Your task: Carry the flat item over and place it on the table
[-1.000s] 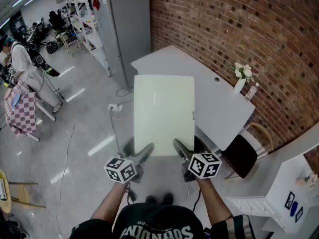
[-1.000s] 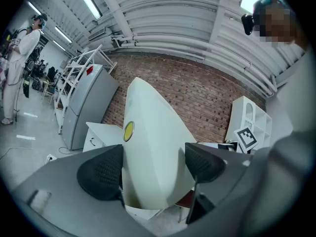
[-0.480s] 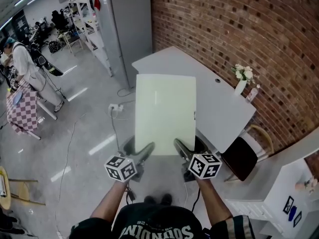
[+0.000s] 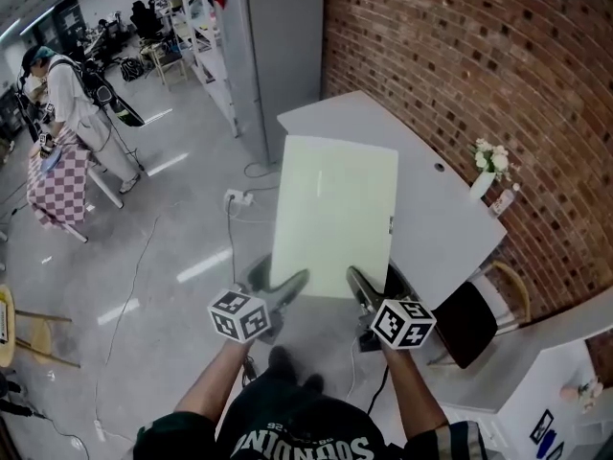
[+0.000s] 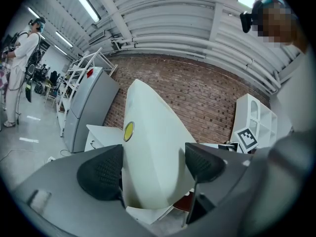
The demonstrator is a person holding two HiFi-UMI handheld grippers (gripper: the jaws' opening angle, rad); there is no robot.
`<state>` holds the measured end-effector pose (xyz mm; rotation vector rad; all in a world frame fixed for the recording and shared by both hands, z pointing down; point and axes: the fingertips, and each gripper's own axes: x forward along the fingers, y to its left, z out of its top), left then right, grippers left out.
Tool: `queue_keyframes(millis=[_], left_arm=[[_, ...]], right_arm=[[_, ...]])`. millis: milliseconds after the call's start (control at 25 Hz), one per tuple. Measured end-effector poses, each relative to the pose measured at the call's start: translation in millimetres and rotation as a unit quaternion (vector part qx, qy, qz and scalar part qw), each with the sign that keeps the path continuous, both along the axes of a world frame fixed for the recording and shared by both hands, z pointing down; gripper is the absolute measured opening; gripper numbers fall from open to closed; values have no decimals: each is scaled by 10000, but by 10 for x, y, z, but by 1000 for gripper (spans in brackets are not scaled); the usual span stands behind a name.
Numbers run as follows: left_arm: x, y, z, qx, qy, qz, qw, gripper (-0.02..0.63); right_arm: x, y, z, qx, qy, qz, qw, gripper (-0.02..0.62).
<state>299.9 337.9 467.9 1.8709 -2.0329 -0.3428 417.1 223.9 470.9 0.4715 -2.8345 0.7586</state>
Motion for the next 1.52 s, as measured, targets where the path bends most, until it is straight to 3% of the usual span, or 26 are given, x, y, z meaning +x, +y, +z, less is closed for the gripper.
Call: queue_keyframes(millis=[360,1080,1520], left_arm=[[-496,-268,96,16,71,-48,10000,397],[-2577,-999,195,-17,187,205,9996,397],[-3290,-1124,272,4,287,352,9990,397]], right_arm=[[-502,-272,88,4,61,-32,10000,402],[-2514,-934,175,-63,186,285,9994,400],[-3187,-1019,244,-63,294,459,9985,400]])
